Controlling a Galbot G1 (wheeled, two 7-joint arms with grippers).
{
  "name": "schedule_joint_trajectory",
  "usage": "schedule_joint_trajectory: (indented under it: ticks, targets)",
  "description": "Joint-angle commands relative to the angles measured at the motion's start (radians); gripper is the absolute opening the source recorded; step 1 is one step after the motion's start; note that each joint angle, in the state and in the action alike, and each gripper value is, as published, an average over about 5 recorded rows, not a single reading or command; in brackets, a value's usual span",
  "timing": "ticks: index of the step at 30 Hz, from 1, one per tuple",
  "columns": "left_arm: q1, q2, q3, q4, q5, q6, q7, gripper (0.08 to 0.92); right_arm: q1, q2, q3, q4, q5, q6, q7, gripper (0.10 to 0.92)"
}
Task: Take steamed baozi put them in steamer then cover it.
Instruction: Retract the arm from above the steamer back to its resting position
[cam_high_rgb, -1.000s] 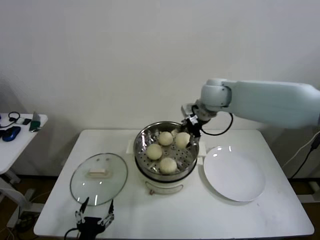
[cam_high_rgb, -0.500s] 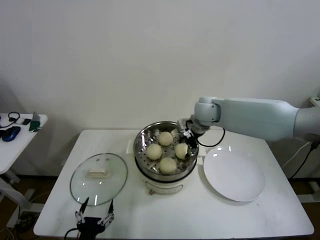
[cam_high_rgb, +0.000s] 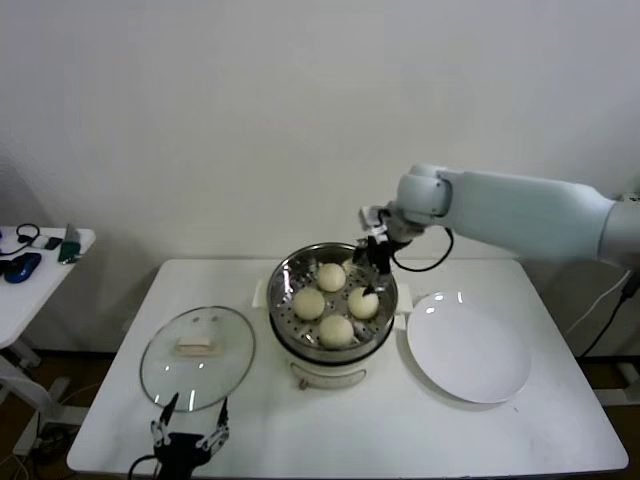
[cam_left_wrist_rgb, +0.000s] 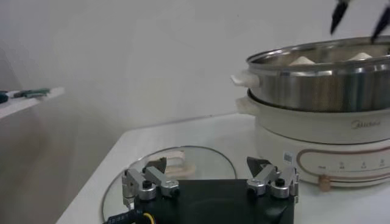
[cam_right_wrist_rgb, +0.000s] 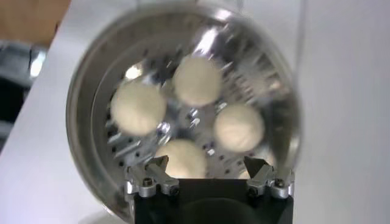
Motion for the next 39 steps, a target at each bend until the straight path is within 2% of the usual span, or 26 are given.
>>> schedule_joint_trajectory:
  ticks: [1,4,7,13,19,22,27,33,39]
  targets:
    - [-0.007,0.004,-0.001,0.004,0.018,-0.001,0.0,0.823,-0.008,-0.14,0.306,0.029,0.278,-0.167,0.261,0.823]
    - [-0.015,0.01,-0.003,0.001,-0.005,0.02,-0.005,0.823,-0.207,-0.221,0.552,0.08,0.279,-0.2,0.505,0.823]
    - [-0.033,0.017,-0.008,-0.005,-0.043,0.054,-0.014,0.823,-0.422,-0.304,0.795,0.131,0.25,-0.15,0.674,0.823]
    - [-0.106,0.033,-0.028,0.01,0.01,0.071,-0.013,0.823,-0.839,-0.481,1.154,0.24,0.163,-0.014,0.805,0.823]
    - [-0.18,0.053,-0.03,0.029,-0.019,0.049,0.004,0.823,-1.337,-0.575,1.542,0.31,0.054,0.127,0.835,0.823]
    - [-0.205,0.069,-0.026,0.036,-0.029,0.026,0.01,0.823,-1.604,-0.547,1.785,0.335,0.005,0.174,0.827,0.823]
    - [-0.236,0.095,-0.035,0.054,-0.037,-0.043,0.007,0.823,-1.955,-0.408,2.104,0.367,-0.073,0.317,0.833,0.823]
    - [-0.247,0.115,-0.055,0.072,-0.026,-0.063,0.0,0.823,-2.215,-0.205,2.238,0.383,-0.118,0.482,0.792,0.823]
    - [-0.248,0.136,-0.062,0.092,0.061,-0.102,-0.018,0.823,-2.313,-0.049,2.216,0.347,-0.15,0.583,0.756,0.823]
